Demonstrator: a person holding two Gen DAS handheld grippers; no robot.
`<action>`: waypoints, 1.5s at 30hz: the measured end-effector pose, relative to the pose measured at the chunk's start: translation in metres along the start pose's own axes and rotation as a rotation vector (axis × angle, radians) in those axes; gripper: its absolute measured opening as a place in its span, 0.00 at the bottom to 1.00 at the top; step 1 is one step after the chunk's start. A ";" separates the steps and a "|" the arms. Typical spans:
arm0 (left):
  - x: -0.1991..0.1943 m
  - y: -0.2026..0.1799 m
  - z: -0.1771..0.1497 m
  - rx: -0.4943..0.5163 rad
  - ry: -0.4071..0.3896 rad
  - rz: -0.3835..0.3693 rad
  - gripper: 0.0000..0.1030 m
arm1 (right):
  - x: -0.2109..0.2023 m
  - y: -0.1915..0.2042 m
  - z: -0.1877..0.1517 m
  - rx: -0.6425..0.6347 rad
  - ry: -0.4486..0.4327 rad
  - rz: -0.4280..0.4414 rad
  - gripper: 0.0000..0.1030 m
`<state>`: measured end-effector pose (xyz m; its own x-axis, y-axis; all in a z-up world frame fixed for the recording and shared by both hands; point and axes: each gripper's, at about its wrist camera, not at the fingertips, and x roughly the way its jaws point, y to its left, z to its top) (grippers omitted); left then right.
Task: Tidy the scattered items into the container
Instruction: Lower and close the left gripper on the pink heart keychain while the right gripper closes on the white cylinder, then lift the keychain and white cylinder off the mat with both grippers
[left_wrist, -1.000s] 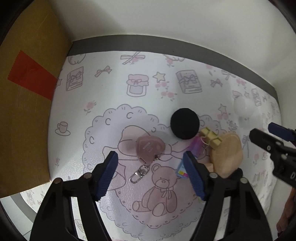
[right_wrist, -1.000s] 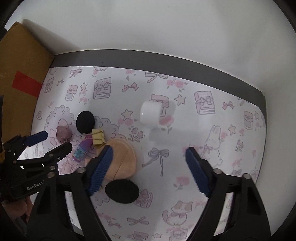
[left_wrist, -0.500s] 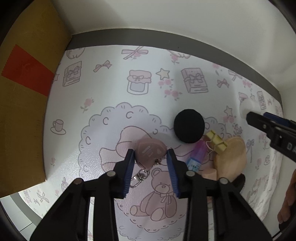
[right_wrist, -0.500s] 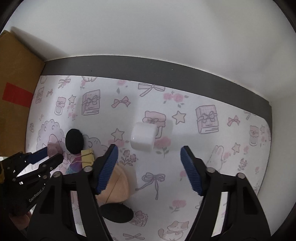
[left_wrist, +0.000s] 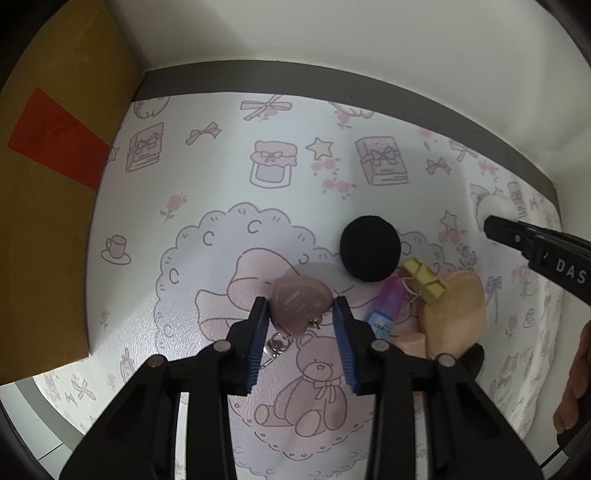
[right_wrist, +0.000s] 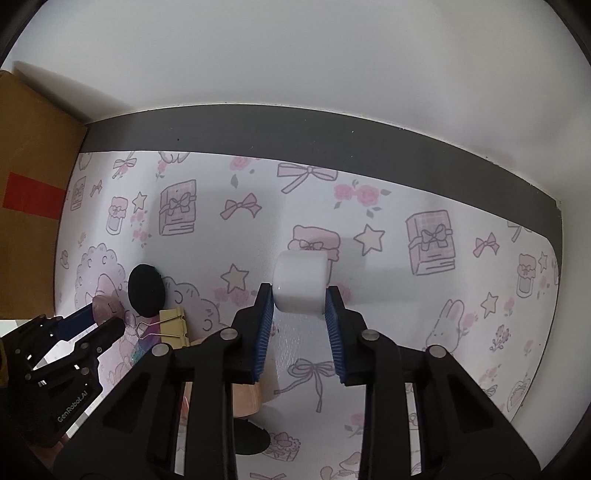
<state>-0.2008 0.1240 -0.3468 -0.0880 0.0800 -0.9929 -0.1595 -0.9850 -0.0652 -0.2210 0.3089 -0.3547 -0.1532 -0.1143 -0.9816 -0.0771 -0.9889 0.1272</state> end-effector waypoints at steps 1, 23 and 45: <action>-0.001 -0.001 -0.001 0.000 -0.001 0.001 0.34 | -0.001 0.000 -0.001 -0.001 -0.003 0.001 0.28; -0.048 0.002 -0.014 -0.012 -0.100 0.022 0.34 | -0.046 0.007 -0.022 -0.032 -0.060 0.026 0.28; -0.155 0.037 -0.021 0.103 -0.279 -0.074 0.34 | -0.145 0.064 -0.074 0.031 -0.174 -0.002 0.28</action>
<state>-0.1728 0.0719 -0.1975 -0.3372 0.2035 -0.9192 -0.2728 -0.9556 -0.1115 -0.1305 0.2552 -0.2145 -0.3212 -0.0918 -0.9426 -0.1071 -0.9854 0.1325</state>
